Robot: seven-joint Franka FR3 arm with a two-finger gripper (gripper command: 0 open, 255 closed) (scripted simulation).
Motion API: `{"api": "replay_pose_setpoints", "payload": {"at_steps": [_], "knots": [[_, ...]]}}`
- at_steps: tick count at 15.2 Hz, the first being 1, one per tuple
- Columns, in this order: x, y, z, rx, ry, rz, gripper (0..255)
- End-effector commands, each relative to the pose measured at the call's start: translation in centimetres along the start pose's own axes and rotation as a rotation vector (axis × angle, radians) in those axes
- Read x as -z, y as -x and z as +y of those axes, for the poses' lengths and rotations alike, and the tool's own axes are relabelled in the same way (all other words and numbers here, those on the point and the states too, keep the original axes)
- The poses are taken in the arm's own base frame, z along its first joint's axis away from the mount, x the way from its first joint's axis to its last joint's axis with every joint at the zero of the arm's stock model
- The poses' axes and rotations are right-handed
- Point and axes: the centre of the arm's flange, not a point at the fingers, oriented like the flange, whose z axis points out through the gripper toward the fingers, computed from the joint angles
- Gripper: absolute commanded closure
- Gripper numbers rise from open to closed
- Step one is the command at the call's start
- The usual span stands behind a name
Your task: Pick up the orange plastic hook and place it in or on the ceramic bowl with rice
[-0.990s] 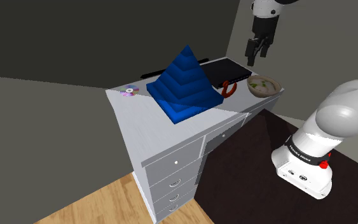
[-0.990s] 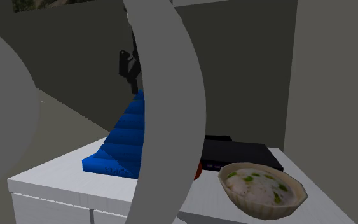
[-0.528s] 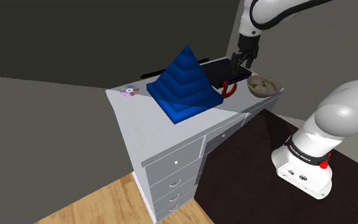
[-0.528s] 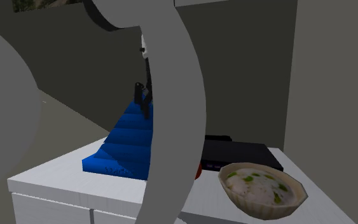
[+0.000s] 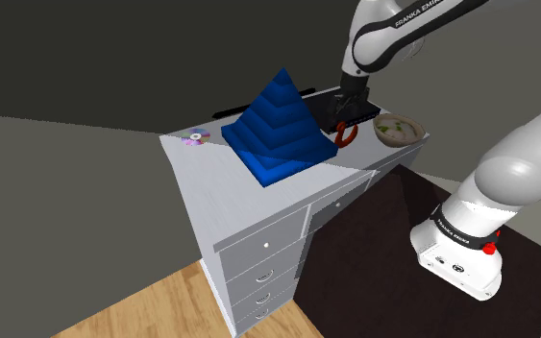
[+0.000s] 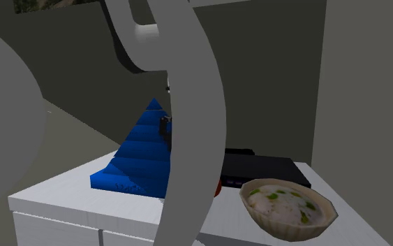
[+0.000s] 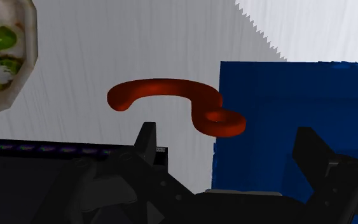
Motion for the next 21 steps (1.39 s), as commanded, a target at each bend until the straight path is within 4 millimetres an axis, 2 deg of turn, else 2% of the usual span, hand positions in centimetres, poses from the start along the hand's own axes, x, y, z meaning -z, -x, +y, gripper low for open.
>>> {"api": "replay_pose_setpoints", "payload": {"at_steps": [1, 6, 14, 15, 21], "knots": [[-1.2, -0.2, 0.2, -0.004, -0.002, 0.005, 0], [-4.1, -0.2, 0.2, -0.004, -0.002, 0.005, 0], [-4.1, -0.2, 0.2, -0.004, -0.002, 0.005, 0], [-4.1, -0.2, 0.2, -0.004, -0.002, 0.005, 255], [-4.0, -0.2, 0.1, -0.004, -0.002, 0.005, 255]]}}
